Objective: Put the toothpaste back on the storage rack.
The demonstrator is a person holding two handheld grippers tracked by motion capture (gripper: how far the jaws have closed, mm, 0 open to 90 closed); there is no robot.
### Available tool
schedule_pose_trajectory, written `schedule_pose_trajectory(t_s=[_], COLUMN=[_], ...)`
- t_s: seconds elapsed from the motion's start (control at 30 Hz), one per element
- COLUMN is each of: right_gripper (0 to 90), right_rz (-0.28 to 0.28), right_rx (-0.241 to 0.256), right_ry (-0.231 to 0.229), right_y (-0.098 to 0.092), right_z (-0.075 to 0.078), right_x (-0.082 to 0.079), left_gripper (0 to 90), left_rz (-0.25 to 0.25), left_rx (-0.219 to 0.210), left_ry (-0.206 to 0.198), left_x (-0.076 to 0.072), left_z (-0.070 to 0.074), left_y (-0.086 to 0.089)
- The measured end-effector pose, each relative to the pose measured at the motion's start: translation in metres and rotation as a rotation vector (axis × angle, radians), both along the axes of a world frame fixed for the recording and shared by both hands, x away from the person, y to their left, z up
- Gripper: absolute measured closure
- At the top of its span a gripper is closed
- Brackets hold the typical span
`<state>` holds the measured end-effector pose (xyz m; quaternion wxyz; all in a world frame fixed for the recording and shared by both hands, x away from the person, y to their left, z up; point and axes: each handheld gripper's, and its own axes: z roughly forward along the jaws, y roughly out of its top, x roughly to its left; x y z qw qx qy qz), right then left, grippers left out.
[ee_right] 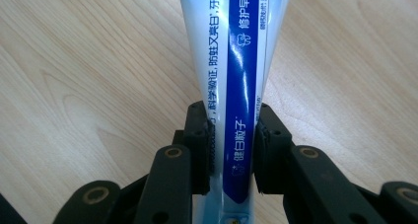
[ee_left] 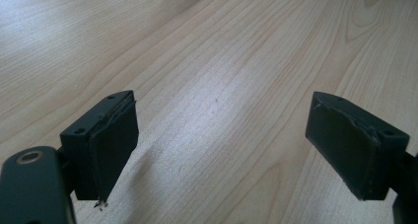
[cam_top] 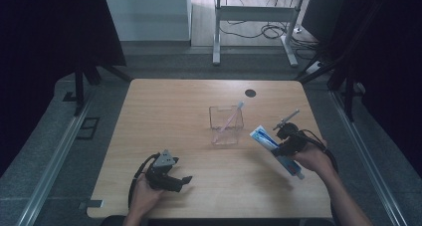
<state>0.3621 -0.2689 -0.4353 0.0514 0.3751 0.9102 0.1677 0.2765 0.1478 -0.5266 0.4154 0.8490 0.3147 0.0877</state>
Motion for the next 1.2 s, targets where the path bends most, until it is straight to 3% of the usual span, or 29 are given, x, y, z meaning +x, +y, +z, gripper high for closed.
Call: schedule_pose_trajectory(t_s=[0.27,0.8,0.9,1.2], right_gripper=[72.3,72.3,72.3,72.3], right_rz=[0.005,0.023,0.026,0.032], right_rx=[0.030,0.131,0.140,0.188], right_ry=[-0.037,-0.162,-0.172,-0.262], right_y=[-0.001,0.005,0.007,0.022], right_z=[0.016,0.054,0.057,0.067], right_x=[-0.003,-0.003,-0.003,-0.001], left_gripper=[12.9,13.0,13.0,13.0], left_rz=[0.004,0.003,-0.001,-0.003], left_rx=[-0.003,-0.003,-0.001,0.003], left_ry=[-0.001,-0.006,-0.005,-0.005], left_x=[0.001,0.001,0.001,0.001], left_z=[0.000,0.001,0.000,0.000], left_y=[0.002,0.003,0.002,0.002])
